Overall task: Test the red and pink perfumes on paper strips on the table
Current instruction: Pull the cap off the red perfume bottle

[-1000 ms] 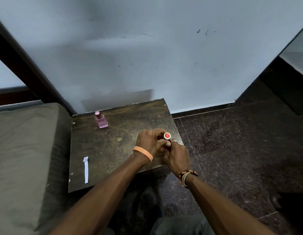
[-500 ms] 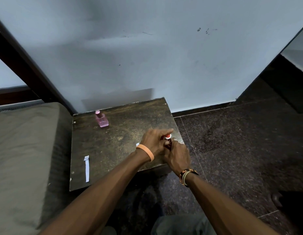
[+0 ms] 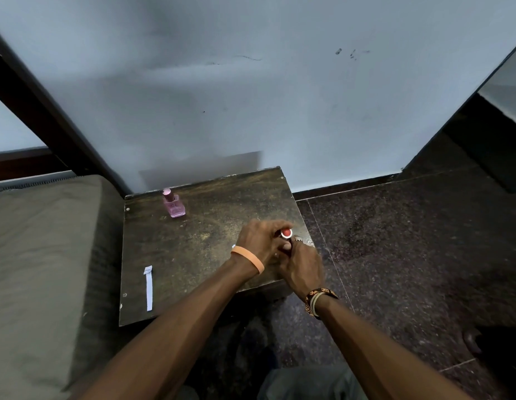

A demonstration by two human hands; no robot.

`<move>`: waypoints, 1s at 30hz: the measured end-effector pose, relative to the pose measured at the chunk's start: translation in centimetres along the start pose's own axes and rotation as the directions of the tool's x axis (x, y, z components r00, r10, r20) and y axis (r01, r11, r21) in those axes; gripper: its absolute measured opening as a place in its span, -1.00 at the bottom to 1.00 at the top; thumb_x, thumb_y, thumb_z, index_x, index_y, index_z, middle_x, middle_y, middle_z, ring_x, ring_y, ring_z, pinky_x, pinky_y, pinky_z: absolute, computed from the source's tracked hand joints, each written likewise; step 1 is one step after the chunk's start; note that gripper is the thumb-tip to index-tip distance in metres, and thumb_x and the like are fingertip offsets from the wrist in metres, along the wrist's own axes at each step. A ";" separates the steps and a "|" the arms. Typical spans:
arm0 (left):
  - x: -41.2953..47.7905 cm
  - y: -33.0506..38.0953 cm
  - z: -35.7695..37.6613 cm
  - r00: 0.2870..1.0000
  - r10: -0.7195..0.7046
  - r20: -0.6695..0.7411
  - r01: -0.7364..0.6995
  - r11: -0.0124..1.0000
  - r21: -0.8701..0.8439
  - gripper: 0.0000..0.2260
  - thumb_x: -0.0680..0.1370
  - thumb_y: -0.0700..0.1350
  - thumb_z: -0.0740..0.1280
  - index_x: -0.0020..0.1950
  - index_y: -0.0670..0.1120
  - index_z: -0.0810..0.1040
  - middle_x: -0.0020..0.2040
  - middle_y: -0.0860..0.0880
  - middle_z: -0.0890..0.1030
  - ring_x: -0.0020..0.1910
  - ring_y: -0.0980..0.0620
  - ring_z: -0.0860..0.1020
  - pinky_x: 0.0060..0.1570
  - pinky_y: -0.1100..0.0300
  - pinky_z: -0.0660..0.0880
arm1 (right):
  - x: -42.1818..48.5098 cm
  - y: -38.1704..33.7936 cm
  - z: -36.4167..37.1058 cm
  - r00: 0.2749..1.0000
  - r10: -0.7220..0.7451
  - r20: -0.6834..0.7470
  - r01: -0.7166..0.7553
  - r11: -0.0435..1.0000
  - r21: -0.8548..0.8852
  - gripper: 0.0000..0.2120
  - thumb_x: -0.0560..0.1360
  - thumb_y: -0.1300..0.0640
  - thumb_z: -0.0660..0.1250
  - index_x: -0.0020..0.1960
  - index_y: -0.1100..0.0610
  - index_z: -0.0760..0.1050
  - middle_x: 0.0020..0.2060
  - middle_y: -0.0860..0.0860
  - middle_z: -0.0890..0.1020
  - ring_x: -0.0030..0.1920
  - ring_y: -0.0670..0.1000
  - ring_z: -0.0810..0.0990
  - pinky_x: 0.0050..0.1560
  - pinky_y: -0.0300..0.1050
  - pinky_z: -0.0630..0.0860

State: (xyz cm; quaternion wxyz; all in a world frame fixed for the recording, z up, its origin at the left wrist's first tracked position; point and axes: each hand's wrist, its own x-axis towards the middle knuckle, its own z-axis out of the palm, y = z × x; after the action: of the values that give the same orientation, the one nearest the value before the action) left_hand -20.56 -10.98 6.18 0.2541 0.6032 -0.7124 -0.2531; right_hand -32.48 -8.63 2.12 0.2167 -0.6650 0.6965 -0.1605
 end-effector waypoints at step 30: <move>-0.5 -0.1 0.1 0.996 0.085 0.022 -0.084 0.996 -0.038 -0.55 0.40 -0.31 0.44 0.27 -0.06 0.54 0.18 -0.08 0.62 0.16 0.00 0.58 0.18 0.22 0.44 | -0.1 0.1 0.1 1.000 0.008 0.003 -0.008 1.000 0.030 -0.86 0.52 0.09 0.29 0.01 0.15 0.50 -0.19 0.10 0.64 -0.19 0.16 0.61 -0.26 -0.06 0.46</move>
State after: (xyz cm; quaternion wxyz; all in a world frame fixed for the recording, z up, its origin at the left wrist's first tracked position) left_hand -20.44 -10.51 6.02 0.2676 0.5645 -0.7354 -0.2624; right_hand -32.54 -8.52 2.00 0.2284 -0.6591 0.6963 -0.1690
